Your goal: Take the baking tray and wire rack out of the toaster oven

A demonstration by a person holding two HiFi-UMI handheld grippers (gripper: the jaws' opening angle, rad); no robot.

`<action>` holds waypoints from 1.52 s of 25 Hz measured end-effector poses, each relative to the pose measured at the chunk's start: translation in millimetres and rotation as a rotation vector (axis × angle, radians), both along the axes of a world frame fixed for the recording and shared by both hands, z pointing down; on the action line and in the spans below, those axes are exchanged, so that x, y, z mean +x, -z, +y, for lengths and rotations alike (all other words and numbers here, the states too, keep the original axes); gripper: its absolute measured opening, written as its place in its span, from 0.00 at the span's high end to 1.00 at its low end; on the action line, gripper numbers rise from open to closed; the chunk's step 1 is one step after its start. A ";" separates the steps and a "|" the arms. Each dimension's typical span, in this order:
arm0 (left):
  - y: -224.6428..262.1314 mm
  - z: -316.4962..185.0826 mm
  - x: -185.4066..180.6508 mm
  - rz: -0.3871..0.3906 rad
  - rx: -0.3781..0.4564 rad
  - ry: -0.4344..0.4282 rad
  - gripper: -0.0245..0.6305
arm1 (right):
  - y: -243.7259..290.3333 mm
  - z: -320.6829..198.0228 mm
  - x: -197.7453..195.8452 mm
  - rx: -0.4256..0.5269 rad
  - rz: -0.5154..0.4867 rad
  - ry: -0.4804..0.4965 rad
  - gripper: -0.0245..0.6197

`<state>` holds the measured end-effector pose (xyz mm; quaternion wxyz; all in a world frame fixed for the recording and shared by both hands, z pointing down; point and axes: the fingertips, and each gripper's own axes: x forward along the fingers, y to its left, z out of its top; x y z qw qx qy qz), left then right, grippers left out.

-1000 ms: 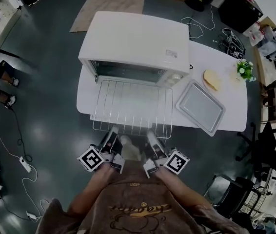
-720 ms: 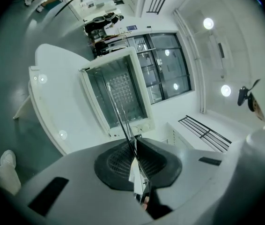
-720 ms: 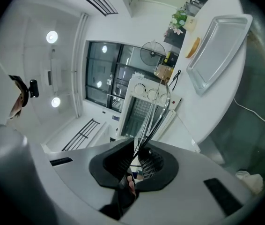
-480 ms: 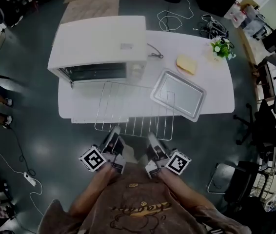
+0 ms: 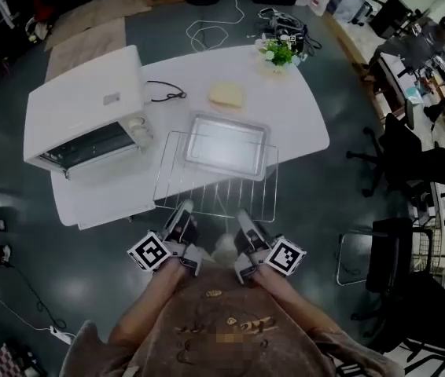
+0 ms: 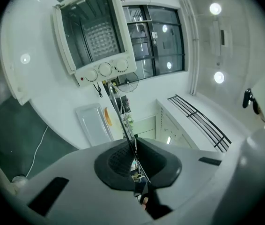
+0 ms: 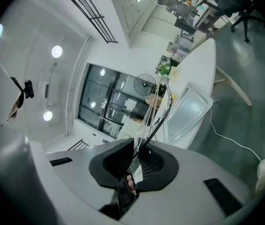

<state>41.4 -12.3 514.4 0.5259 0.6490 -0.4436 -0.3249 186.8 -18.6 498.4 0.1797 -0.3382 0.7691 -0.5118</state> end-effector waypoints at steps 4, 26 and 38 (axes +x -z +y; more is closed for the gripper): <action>5.0 -27.0 20.5 0.013 0.035 -0.056 0.95 | -4.3 -17.6 19.7 0.008 0.006 -0.038 0.93; -101.1 -131.0 16.1 -0.068 -0.124 -0.176 0.95 | -115.2 -105.0 18.3 -0.212 -0.029 -0.145 0.93; -132.5 -134.8 20.1 -0.078 -0.216 -0.263 0.94 | -147.8 -111.2 21.8 -0.309 -0.015 -0.196 0.94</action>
